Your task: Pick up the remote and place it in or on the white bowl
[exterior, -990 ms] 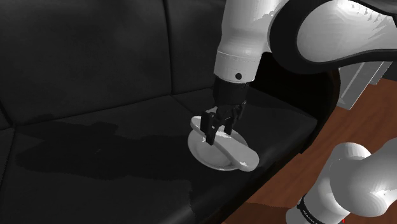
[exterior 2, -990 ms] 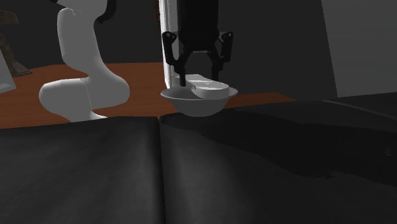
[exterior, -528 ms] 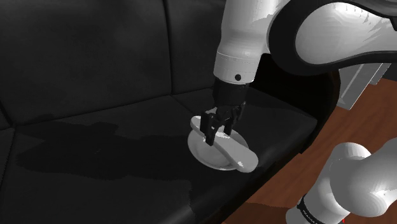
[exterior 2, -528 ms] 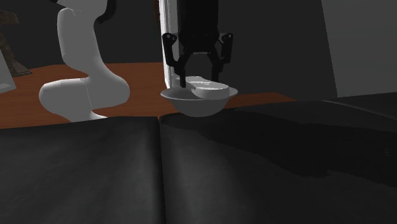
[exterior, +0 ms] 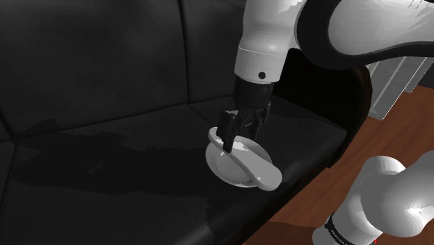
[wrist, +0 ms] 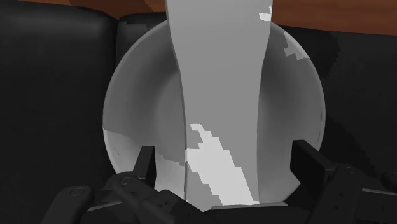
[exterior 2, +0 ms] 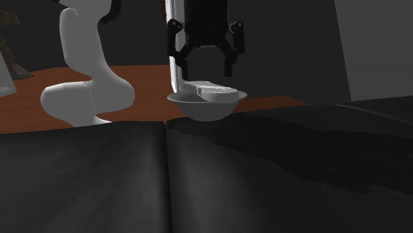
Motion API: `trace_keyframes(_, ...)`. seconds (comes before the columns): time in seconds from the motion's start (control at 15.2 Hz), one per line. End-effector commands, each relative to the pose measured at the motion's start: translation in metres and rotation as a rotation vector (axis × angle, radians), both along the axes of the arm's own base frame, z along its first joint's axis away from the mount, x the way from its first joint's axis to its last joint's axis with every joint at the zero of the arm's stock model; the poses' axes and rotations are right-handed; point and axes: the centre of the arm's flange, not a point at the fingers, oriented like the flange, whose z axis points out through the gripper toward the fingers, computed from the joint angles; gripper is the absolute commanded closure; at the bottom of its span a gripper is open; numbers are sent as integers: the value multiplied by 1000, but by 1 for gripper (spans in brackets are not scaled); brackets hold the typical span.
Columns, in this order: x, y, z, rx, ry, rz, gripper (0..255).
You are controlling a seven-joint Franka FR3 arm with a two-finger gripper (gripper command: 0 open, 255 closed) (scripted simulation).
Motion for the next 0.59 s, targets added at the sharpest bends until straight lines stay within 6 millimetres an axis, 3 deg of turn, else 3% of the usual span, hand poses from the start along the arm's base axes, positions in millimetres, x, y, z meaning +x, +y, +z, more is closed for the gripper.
trace_keyframes(0.0, -1, 0, 24, -1, 0, 0, 0)
trace_keyframes(0.07, -1, 0, 34, -1, 0, 0, 0)
trace_keyframes(0.53, -1, 0, 34, -1, 0, 0, 0)
